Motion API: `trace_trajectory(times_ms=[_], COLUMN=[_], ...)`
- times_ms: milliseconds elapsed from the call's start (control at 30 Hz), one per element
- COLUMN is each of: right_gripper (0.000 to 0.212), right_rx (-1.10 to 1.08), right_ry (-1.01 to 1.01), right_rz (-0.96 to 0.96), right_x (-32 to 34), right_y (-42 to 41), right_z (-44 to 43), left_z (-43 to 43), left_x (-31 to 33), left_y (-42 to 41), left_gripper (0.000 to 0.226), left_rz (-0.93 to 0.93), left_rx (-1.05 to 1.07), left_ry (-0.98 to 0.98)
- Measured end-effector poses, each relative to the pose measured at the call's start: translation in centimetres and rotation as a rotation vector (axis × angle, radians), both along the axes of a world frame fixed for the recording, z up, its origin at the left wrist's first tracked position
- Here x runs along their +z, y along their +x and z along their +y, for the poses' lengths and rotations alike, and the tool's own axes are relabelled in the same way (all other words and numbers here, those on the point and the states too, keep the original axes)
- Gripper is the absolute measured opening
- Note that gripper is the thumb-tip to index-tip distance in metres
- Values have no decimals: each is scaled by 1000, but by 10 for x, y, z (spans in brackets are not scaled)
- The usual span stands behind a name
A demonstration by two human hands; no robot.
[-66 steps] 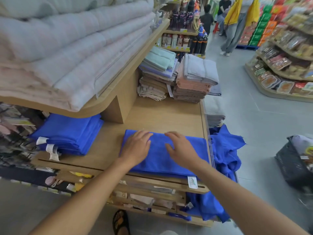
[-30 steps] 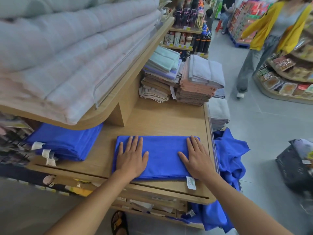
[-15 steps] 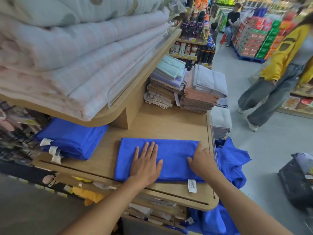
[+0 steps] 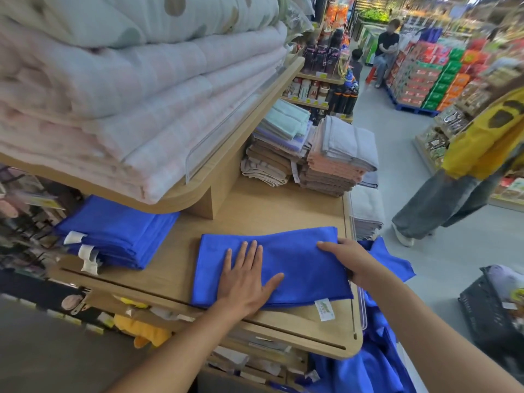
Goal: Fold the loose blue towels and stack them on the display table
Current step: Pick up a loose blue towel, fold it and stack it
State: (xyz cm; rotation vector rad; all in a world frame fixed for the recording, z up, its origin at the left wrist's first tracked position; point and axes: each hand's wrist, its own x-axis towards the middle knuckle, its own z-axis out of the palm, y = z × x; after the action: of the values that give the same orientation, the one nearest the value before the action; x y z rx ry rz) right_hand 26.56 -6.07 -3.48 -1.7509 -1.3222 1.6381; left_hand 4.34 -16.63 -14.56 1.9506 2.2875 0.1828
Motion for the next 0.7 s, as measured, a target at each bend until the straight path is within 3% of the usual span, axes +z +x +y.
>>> trace_trajectory(times_ms=[233,400,467,567,633,700], right_gripper=[23,14,15,20,23,23], right_rx=[126,176,179,211,245,294], right_ry=[227,203,179,193,203,213], right_rz=[82,48,61,49,11,-33], right_x=[44,43,43,48,50,49], right_y=[-52,-83,-90,-104,-120,-142], right_z=[-5,-20,-22,-19,-15,-13], left_z=[6,5,1,-8,-17,-24], left_x=[3,8,13,27,33,37], left_y=[14,13,8,-19,-44,-66], left_gripper=[106,109,100,69,53,48], left_rz=[-11,-5,-54,-289,-599,-964], left_rx=[-13,-37,-64,50,248,438], left_ry=[-3,-14,-25,168,313,306])
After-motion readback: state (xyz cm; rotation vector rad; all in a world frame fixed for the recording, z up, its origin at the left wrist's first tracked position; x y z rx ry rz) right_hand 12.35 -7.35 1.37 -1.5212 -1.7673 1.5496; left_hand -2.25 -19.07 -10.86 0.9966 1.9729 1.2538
